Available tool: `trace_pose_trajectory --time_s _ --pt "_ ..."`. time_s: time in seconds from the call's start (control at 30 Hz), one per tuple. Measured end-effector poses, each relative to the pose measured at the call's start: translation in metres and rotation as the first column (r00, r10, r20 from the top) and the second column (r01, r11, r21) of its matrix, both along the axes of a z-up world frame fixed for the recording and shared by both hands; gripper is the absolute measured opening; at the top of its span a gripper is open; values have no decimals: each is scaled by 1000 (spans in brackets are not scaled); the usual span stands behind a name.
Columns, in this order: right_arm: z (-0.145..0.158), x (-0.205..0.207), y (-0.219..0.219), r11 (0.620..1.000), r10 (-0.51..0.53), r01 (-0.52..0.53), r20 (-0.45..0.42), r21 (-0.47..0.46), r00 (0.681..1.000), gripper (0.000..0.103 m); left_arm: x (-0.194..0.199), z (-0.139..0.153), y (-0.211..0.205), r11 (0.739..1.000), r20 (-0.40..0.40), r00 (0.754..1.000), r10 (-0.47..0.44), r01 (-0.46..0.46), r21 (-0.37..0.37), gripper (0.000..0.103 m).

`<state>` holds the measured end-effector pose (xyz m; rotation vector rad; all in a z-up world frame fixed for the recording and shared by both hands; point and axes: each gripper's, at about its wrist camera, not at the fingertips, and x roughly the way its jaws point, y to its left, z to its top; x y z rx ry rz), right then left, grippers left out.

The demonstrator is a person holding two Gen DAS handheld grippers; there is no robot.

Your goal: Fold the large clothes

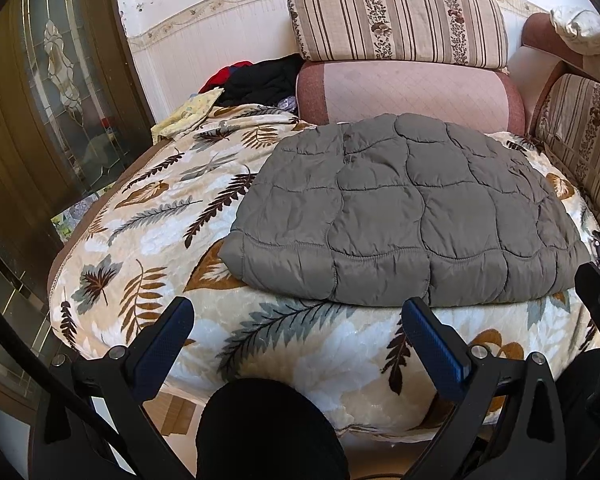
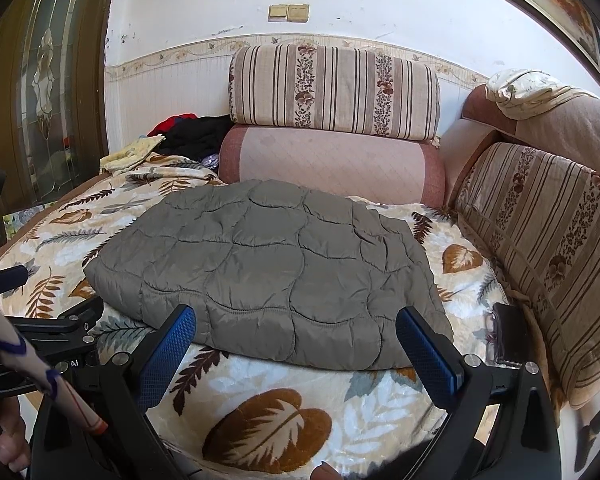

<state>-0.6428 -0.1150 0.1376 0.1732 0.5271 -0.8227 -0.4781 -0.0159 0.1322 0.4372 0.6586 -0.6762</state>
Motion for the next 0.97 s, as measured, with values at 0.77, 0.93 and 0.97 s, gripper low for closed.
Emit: trace_pose_trajectory --time_s 0.77,0.93,0.97 --pt "-5 -2 -1 1000 -7 7 -3 5 1000 102 -1 0 4 1000 0 1000 -4 4 -13 103" --pt "-2 -6 6 1000 0 0 9 -2 1000 102 -1 6 22 994 -25 998 -62 59 -95 103" --pt "-1 -7 6 1000 0 0 12 1 1000 102 -1 8 23 992 -27 997 -67 64 -107 103"
